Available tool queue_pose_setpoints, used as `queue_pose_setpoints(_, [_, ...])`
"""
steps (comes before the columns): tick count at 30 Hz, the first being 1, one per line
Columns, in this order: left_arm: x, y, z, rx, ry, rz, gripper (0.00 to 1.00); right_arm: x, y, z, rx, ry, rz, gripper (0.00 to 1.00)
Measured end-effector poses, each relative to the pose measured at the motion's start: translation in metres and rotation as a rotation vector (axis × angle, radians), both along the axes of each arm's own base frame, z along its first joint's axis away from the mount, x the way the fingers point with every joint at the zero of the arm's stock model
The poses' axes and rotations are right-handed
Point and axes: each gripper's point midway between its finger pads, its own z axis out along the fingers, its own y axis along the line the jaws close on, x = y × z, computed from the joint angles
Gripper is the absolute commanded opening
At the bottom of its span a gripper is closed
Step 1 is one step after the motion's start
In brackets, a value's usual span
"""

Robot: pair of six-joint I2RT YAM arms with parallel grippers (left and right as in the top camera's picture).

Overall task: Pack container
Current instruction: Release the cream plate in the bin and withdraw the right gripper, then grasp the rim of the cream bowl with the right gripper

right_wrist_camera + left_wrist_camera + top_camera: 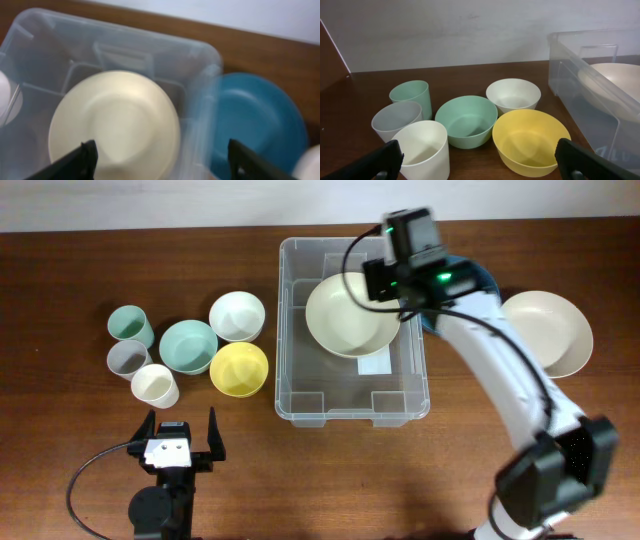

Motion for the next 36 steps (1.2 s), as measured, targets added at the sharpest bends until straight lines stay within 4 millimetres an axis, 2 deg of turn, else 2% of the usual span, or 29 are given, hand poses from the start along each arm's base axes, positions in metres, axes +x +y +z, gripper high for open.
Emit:
queue_pose_setpoints(2, [0.000, 0.000, 0.000, 0.000, 0.000, 0.000, 0.99, -0.010, -0.032, 0.021, 0.014, 0.002, -0.074, 0.85])
queue_pose_setpoints(4, [0.000, 0.000, 0.000, 0.000, 0.000, 0.000, 0.99, -0.021, -0.073, 0.037, 0.026, 0.003, -0.168, 0.87])
queue_pose_setpoints(8, [0.000, 0.000, 0.000, 0.000, 0.000, 0.000, 0.99, -0.053, -0.169, 0.053, 0.034, 0.031, -0.401, 0.92])
queue_pose_setpoints(13, [0.000, 0.000, 0.000, 0.000, 0.000, 0.000, 0.99, -0.101, -0.275, 0.042, 0.055, 0.113, -0.676, 0.95])
queue_pose_setpoints(18, [0.000, 0.000, 0.000, 0.000, 0.000, 0.000, 0.99, -0.136, -0.343, 0.020, 0.140, 0.162, -0.855, 0.97])
queue_pose_setpoints(21, [0.000, 0.000, 0.000, 0.000, 0.000, 0.000, 0.99, -0.151, -0.369, -0.014, 0.206, 0.232, -0.921, 0.99])
queue_pose_setpoints(24, [0.000, 0.000, 0.000, 0.000, 0.000, 0.000, 0.99, -0.153, -0.382, -0.057, 0.264, 0.303, -0.944, 0.99])
queue_pose_setpoints(30, [0.000, 0.000, 0.000, 0.000, 0.000, 0.000, 1.00, -0.138, -0.383, -0.133, 0.334, 0.386, -0.919, 0.99])
queue_pose_setpoints(36, [0.000, 0.000, 0.000, 0.000, 0.000, 0.000, 0.99, -0.124, -0.377, -0.175, 0.379, 0.381, -0.843, 0.99])
